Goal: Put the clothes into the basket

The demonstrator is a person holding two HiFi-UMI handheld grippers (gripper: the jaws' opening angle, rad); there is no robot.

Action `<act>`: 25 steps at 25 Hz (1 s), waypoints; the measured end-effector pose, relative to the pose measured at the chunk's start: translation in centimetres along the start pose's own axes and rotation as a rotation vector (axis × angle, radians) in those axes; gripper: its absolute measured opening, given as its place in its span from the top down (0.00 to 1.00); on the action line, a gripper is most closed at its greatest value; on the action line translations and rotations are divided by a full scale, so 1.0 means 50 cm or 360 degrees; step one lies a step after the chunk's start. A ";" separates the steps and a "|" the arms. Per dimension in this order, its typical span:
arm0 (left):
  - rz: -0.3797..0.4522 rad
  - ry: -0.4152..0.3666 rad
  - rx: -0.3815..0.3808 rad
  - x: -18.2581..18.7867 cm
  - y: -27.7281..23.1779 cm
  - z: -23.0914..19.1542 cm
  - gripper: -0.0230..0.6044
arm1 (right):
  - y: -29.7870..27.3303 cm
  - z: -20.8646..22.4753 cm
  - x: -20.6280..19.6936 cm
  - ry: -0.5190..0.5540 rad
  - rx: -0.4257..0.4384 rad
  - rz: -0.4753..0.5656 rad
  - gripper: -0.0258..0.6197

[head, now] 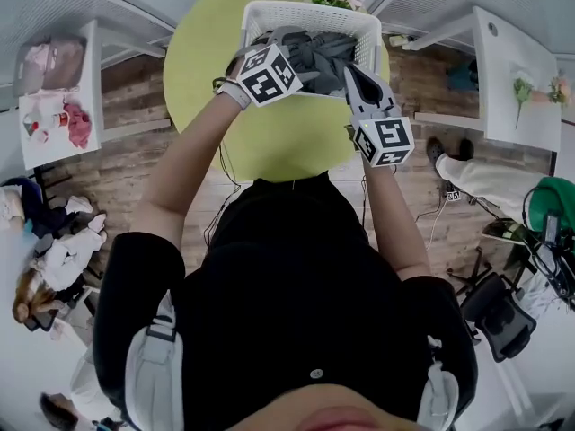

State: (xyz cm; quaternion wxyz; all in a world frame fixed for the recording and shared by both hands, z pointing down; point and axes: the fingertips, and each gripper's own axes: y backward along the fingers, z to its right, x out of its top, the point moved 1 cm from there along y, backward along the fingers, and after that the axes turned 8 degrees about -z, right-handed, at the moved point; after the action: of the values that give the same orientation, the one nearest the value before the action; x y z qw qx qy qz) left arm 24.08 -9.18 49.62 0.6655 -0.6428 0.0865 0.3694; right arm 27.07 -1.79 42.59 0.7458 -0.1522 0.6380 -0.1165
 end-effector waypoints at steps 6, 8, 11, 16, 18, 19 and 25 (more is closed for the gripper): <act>0.0257 0.0180 0.0101 0.020 0.140 0.018 0.35 | 0.027 -0.044 0.039 0.0051 0.0051 0.0072 0.92; 0.0367 0.0245 0.0124 0.029 0.185 0.034 0.35 | 0.040 -0.060 0.050 0.0057 0.0080 0.0093 0.92; 0.0566 0.0356 0.0141 0.046 0.245 0.058 0.36 | 0.059 -0.083 0.069 0.0078 0.0137 0.0135 0.92; 0.0726 0.0514 0.0190 0.036 0.288 0.110 0.37 | 0.081 -0.124 0.080 0.0145 0.0216 0.0176 0.92; 0.0782 0.0560 0.0211 0.030 0.301 0.125 0.41 | 0.086 -0.137 0.081 0.0149 0.0234 0.0186 0.92; 0.0795 0.0577 0.0220 0.026 0.307 0.131 0.45 | 0.088 -0.143 0.081 0.0150 0.0244 0.0190 0.92; 0.0902 0.0575 0.0302 0.025 0.346 0.145 0.76 | 0.103 -0.180 0.092 0.0165 0.0285 0.0230 0.92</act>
State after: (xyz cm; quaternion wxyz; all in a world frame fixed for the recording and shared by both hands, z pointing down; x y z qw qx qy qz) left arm 11.93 -3.75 36.36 0.5672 -0.5837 0.4118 0.4100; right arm 18.80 0.59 35.17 0.7289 -0.0325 0.6720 -0.1266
